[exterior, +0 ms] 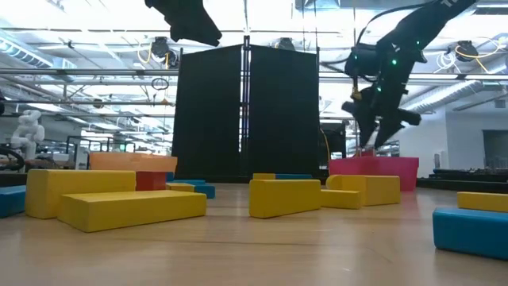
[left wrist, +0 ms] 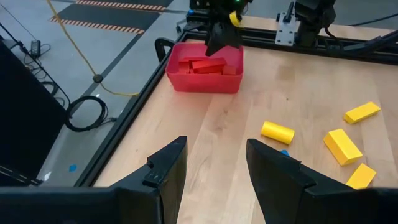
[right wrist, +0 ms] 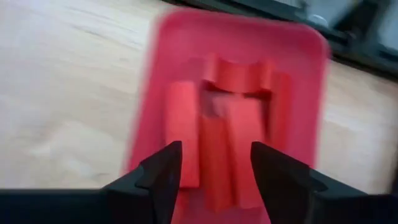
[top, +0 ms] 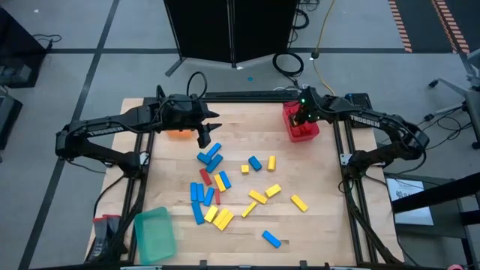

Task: Sort blocks
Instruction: Put the red block into the red transparent bin

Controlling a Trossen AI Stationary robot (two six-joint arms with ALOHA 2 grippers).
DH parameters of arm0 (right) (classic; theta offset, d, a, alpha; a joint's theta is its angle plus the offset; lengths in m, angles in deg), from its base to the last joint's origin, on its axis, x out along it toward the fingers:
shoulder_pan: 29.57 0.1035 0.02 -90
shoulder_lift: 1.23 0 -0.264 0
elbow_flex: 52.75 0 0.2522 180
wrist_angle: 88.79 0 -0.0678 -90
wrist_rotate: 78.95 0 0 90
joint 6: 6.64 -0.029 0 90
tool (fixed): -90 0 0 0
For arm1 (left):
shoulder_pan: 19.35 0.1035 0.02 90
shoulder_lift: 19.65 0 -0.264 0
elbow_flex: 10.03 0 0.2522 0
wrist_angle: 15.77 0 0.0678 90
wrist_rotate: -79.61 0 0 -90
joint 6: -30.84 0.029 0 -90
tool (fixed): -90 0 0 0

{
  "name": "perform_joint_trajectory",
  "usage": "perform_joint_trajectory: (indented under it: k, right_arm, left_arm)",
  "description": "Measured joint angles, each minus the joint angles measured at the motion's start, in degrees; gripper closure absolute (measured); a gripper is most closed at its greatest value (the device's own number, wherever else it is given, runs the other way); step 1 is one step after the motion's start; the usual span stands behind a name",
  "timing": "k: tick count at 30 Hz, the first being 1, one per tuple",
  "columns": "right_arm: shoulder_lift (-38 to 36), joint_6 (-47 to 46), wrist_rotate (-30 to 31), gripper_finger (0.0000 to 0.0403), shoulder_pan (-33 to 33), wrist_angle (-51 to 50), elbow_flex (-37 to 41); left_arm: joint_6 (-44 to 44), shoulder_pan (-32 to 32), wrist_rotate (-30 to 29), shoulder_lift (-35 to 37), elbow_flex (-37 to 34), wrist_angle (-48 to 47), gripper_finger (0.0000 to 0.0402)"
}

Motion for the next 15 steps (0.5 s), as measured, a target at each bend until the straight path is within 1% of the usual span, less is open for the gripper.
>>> perform_joint_trajectory:
  k: [2, 6, 8, 10, 12, 15]
  right_arm:
    - [-0.77, 2.50, -4.44, 0.0217, 0.01, 0.15, -2.72]
    - [-2.27, 4.65, -14.81, 0.0221, 1.53, 1.22, -10.87]
    - [-2.44, 6.15, -19.70, 0.0221, 3.98, 1.40, -14.94]
    - [-2.49, 8.22, -24.68, 0.0221, 7.34, 1.13, -18.20]
    - [-2.49, 10.12, -27.40, 0.0221, 11.14, 0.93, -20.16]
    - [-1.75, 11.55, -27.60, 0.0221, 18.00, 0.99, -21.01]
  left_arm:
    - [0.09, 0.02, 0.81, 0.06, -0.01, 0.03, 0.0228]
    - [0.00, 0.02, 2.88, 1.49, -0.04, 0.95, 0.0228]
    - [0.01, 0.00, 5.25, 2.99, -0.04, 1.49, 0.0228]
    - [0.54, -0.18, 8.50, 4.76, -0.04, -0.04, 0.0228]
    - [1.65, -0.75, 11.17, 6.59, -0.04, -4.80, 0.0228]
    - [1.17, -2.21, 11.95, 8.50, -0.04, -13.09, 0.0228]
